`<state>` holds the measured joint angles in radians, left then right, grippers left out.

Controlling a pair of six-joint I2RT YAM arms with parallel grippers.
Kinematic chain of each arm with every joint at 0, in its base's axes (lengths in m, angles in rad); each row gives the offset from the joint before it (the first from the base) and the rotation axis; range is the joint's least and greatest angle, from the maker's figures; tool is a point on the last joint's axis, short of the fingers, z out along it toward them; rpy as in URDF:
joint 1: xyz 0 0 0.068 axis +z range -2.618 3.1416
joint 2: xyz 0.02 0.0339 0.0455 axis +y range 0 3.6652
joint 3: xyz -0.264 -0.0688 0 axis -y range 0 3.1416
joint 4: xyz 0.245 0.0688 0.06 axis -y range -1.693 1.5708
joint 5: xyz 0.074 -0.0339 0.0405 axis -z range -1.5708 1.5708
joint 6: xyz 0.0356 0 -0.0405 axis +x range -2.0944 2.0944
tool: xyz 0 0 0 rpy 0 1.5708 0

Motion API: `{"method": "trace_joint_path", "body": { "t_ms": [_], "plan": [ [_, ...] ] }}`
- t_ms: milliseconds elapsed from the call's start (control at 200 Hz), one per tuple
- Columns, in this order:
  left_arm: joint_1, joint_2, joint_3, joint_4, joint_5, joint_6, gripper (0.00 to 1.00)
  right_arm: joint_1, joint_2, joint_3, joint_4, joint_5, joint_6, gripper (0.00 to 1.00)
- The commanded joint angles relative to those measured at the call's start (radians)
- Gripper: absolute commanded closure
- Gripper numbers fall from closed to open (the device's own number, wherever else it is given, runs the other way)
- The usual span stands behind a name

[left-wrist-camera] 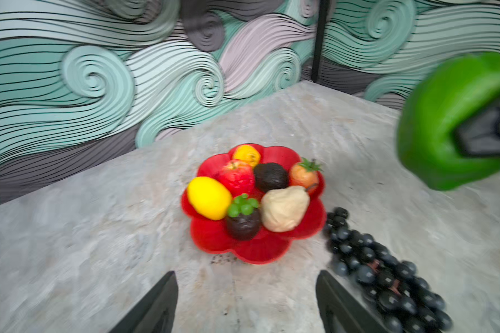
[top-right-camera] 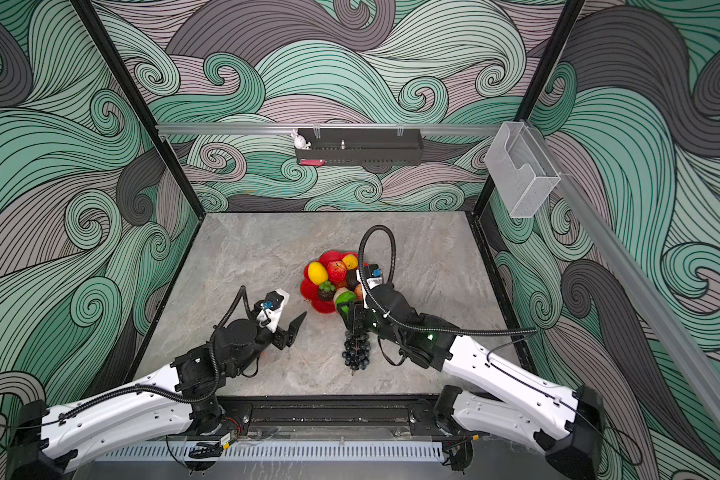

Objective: Place and organize the fake fruits in the fruit bowl
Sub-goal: 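Carry the lime over the red bowl with the right gripper while the left withdraws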

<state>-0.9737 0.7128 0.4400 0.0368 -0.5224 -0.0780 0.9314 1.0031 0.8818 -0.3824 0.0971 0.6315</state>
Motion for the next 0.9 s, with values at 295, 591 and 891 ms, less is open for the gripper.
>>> {"method": "trace_joint_path", "body": {
  "t_ms": [295, 591, 891],
  "plan": [
    [0.135, -0.200, -0.056, -0.126, -0.266, -0.162, 0.22, -0.065, 0.276, 0.220, -0.189, -0.073, -0.268, 0.64],
    [0.136, -0.305, -0.076, -0.158, -0.341, -0.159, 0.22, -0.065, 0.483, 0.385, -0.231, -0.075, -0.362, 0.63],
    [0.136, -0.334, -0.084, -0.160, -0.353, -0.167, 0.22, -0.065, 0.669, 0.530, -0.251, -0.045, -0.431, 0.62]
  ]
}}
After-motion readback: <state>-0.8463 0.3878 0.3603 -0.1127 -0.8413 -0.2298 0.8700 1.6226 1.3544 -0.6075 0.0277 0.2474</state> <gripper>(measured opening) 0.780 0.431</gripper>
